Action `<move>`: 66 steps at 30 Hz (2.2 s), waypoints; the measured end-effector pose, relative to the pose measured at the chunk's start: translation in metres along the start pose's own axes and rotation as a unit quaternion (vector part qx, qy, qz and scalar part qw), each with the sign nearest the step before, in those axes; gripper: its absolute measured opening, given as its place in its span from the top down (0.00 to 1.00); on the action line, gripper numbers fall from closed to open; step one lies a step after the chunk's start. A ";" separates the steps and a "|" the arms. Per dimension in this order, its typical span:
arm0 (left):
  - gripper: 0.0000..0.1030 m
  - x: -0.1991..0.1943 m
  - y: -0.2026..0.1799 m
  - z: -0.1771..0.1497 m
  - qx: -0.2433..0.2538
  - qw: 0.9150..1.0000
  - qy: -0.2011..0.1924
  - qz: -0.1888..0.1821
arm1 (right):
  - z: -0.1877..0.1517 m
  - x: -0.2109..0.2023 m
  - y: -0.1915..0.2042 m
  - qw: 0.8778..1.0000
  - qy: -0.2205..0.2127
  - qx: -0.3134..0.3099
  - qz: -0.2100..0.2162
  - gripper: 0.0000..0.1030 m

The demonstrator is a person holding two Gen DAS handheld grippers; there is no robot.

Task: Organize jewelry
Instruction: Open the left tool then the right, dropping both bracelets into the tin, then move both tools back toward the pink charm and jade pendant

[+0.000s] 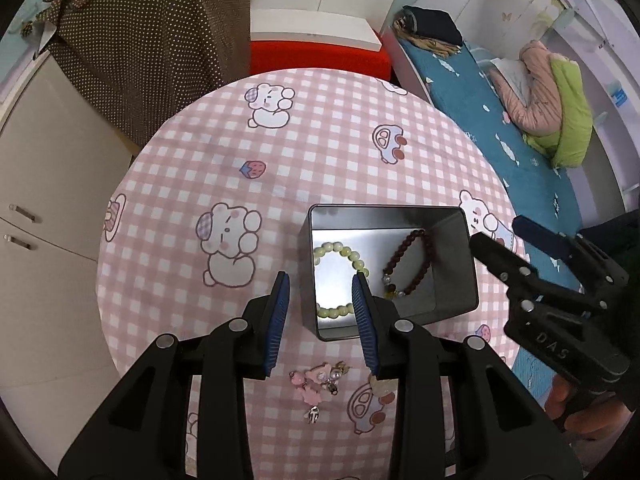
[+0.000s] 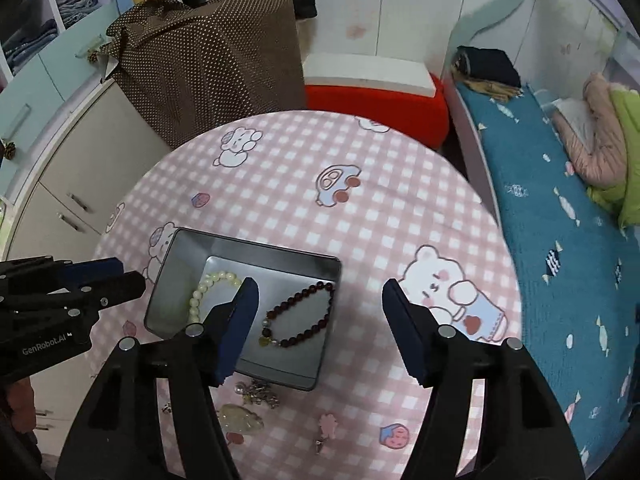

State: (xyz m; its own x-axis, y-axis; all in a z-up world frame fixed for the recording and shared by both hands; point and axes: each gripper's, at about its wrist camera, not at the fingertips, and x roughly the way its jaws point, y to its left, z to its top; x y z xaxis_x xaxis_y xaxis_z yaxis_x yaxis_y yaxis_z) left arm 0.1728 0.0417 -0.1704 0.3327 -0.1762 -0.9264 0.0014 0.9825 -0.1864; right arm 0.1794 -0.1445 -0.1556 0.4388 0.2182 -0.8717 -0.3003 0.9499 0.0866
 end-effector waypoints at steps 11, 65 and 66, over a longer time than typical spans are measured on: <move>0.62 -0.009 -0.002 -0.011 0.005 1.000 -0.006 0.002 | -0.012 -0.010 -0.002 1.000 -0.003 0.014 -0.008 0.41; 0.88 0.067 0.019 -0.095 0.022 0.997 0.067 0.028 | -0.103 0.002 0.015 0.996 0.081 0.006 -0.024 0.17; 0.88 0.065 0.020 -0.095 0.018 0.997 0.065 0.024 | -0.103 0.003 0.017 0.997 0.081 0.003 -0.019 0.17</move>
State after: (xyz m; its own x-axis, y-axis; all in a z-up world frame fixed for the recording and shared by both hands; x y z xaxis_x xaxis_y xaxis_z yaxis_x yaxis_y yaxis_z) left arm 0.1050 0.0439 -0.2651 0.2083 -0.1320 -0.9691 0.0235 0.9912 -0.1300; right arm 0.0886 -0.1505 -0.2068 0.3072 0.1427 -0.9409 -0.2808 0.9583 0.0536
